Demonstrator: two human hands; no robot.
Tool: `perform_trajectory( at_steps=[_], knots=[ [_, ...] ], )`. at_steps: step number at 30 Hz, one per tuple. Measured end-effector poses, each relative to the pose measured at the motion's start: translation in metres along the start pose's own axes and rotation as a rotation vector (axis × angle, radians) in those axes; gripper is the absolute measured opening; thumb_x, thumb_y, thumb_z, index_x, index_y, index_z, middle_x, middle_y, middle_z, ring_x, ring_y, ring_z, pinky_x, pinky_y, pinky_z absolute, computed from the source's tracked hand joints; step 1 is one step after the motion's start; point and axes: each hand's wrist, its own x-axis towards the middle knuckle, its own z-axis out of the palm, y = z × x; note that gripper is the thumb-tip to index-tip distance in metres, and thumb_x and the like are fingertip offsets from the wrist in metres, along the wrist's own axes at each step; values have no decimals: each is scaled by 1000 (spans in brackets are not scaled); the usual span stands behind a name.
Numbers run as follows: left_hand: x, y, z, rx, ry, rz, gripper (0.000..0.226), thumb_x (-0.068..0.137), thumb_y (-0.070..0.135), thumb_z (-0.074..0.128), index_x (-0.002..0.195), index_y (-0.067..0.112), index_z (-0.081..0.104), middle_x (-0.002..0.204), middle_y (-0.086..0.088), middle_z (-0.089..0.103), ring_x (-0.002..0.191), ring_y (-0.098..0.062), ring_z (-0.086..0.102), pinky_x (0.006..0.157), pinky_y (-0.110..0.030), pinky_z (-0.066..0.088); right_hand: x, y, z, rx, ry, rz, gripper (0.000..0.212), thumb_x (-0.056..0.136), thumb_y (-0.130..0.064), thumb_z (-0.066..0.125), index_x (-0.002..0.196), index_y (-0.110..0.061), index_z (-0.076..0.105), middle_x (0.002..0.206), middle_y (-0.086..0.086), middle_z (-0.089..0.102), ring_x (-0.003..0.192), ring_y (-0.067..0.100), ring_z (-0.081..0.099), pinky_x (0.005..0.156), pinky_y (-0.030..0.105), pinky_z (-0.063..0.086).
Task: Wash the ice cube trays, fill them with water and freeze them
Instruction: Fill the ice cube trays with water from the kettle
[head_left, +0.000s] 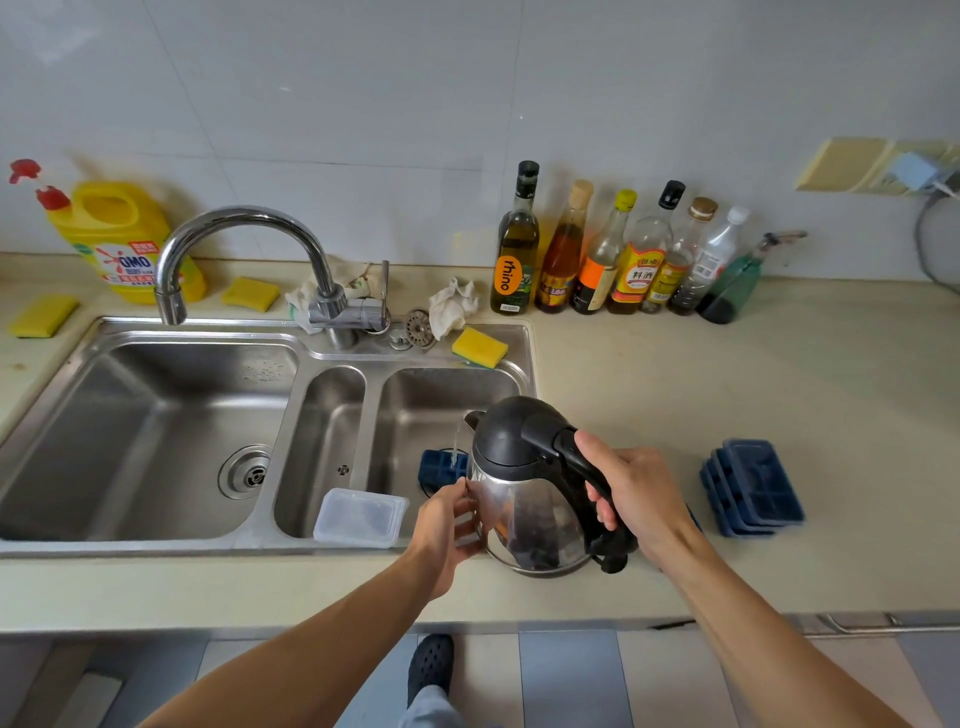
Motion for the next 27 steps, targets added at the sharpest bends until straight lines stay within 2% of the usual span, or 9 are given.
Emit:
perform_trajectory(
  at_steps=[2, 7, 14, 17, 21, 27],
  knots=[
    [-1, 0, 1, 0, 0, -4, 39, 105, 37, 48, 125, 8, 62, 118, -17, 70, 112, -35, 64, 89, -46, 55, -2, -1, -2, 0, 7, 1, 59, 95, -49, 63, 46, -17, 60, 46, 2, 54, 39, 16, 45, 41, 22, 42],
    [-3, 2, 7, -3, 9, -22, 40, 104, 37, 48, 125, 7, 63, 117, -17, 71, 111, -35, 65, 89, -46, 54, -4, -2, -6, 6, 12, 0, 57, 95, -49, 64, 48, -17, 62, 47, 2, 55, 39, 15, 46, 41, 22, 42],
    [-5, 3, 11, 20, 15, -24, 37, 104, 38, 48, 119, 8, 65, 111, -15, 73, 105, -32, 67, 76, -40, 54, -4, -2, -9, 12, 27, 16, 58, 95, -49, 63, 47, -17, 63, 48, 2, 56, 40, 15, 47, 41, 22, 43],
    [-2, 4, 13, 28, 15, -15, 37, 104, 38, 48, 119, 9, 66, 111, -15, 74, 106, -33, 67, 79, -41, 55, -4, -3, -9, 19, 30, 17, 56, 95, -49, 64, 50, -16, 64, 50, 3, 57, 41, 16, 47, 42, 24, 43],
    [2, 6, 14, 31, 5, -21, 39, 103, 38, 49, 117, 7, 69, 109, -16, 75, 109, -36, 67, 95, -50, 55, -3, -4, -9, 27, 44, 16, 56, 95, -48, 64, 50, -15, 62, 48, 2, 55, 40, 16, 46, 42, 23, 43],
    [6, 8, 14, 28, 7, -20, 39, 103, 39, 49, 118, 8, 68, 108, -15, 75, 107, -35, 68, 92, -48, 56, -2, -7, -9, 20, 44, 7, 59, 96, -49, 63, 46, -18, 61, 45, 1, 54, 39, 15, 46, 42, 22, 43]
  ],
)
